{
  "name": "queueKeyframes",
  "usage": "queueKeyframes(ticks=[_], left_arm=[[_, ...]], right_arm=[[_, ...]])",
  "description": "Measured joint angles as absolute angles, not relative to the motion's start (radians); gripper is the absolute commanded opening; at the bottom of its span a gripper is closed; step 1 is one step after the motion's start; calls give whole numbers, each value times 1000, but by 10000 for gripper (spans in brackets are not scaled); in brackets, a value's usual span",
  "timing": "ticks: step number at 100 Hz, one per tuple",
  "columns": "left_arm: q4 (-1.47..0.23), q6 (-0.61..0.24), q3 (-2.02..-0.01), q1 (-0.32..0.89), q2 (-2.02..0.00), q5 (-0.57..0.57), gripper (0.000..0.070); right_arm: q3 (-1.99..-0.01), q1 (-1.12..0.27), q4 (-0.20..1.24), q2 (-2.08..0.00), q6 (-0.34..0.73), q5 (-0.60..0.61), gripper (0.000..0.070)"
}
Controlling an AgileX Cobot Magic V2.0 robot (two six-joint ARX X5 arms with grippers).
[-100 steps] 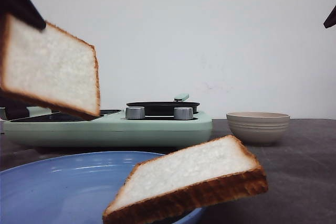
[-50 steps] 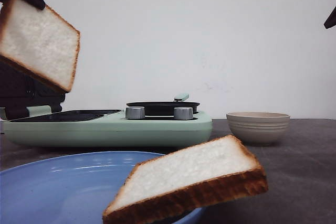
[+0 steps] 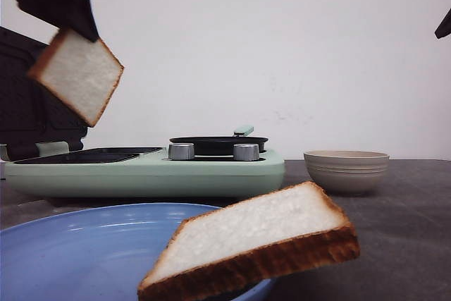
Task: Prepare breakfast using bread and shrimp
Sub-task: 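Lift the bread slice with the left gripper over the grill plate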
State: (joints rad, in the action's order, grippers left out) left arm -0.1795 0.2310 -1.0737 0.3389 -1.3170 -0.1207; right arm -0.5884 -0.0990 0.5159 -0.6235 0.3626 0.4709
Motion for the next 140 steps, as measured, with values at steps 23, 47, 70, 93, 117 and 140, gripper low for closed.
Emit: queueKeyframes(ticks=[23, 47, 70, 93, 117, 140], left_arm=[[-101, 377, -1208, 339, -1520, -199, 3], [-60, 498, -1312, 339, -1677, -273, 2], [35, 615, -1323, 331, -1760, -313, 0], [96, 647, -1323, 321, -1803, -318, 0], [118, 669, -1323, 317, -1846, -318, 0], [147, 682, -1323, 311, -1860, -317, 0]], right_arm=[[-588, -99, 519, -623, 363, 471, 205], [-588, -99, 563, -623, 340, 471, 205], [-588, -99, 577, -623, 325, 471, 205], [-588, -99, 587, -623, 318, 471, 205], [-588, -99, 587, -623, 318, 471, 205], [-588, -99, 587, -623, 316, 471, 205]])
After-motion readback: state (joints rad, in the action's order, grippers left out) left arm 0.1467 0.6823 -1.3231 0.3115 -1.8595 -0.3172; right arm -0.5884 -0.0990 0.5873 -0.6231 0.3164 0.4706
